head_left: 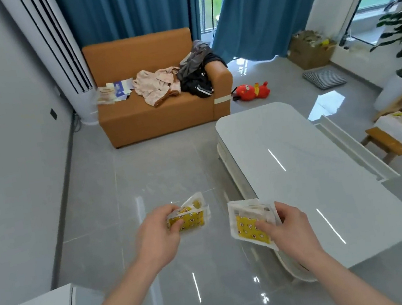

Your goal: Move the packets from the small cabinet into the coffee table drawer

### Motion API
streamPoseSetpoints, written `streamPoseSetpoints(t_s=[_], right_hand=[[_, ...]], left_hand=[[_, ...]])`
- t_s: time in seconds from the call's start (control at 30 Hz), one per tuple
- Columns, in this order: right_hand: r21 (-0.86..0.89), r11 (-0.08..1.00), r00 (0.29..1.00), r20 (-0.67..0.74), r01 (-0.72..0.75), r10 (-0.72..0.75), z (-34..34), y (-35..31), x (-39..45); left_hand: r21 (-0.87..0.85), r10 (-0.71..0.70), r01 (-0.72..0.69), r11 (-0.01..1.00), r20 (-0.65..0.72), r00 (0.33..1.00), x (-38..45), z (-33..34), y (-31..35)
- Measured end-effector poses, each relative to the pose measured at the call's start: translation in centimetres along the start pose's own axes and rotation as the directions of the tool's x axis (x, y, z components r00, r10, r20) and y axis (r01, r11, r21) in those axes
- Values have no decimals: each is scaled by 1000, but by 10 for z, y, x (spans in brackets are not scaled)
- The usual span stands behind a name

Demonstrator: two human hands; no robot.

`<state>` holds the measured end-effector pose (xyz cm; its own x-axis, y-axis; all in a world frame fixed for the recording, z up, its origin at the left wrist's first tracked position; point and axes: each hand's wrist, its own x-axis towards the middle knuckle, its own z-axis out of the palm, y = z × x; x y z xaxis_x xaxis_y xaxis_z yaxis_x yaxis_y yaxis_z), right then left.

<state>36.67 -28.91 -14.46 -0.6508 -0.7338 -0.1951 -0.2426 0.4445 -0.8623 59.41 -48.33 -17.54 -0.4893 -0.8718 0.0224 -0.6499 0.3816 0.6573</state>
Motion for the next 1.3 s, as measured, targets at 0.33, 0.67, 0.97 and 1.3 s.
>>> streamPoseSetpoints(t_s=[0.33, 0.67, 0.97, 1.3], right_hand=[[-58, 998, 996, -90, -18, 13, -192, 102, -50], [-14, 1000, 988, -152, 3, -5, -323, 149, -36], [8, 1000, 975, -219, -28, 29, -451, 199, 45], [67, 993, 943, -313, -96, 112, -610, 266, 110]], left_hand=[[-66, 44, -41, 997, 45, 998, -82, 127, 149], [8, 24, -25, 1000, 105, 994, -75, 198, 242], [-17, 51, -49, 999, 125, 991, 6, 302, 359], [-69, 190, -178, 982, 259, 947, 79, 447, 544]])
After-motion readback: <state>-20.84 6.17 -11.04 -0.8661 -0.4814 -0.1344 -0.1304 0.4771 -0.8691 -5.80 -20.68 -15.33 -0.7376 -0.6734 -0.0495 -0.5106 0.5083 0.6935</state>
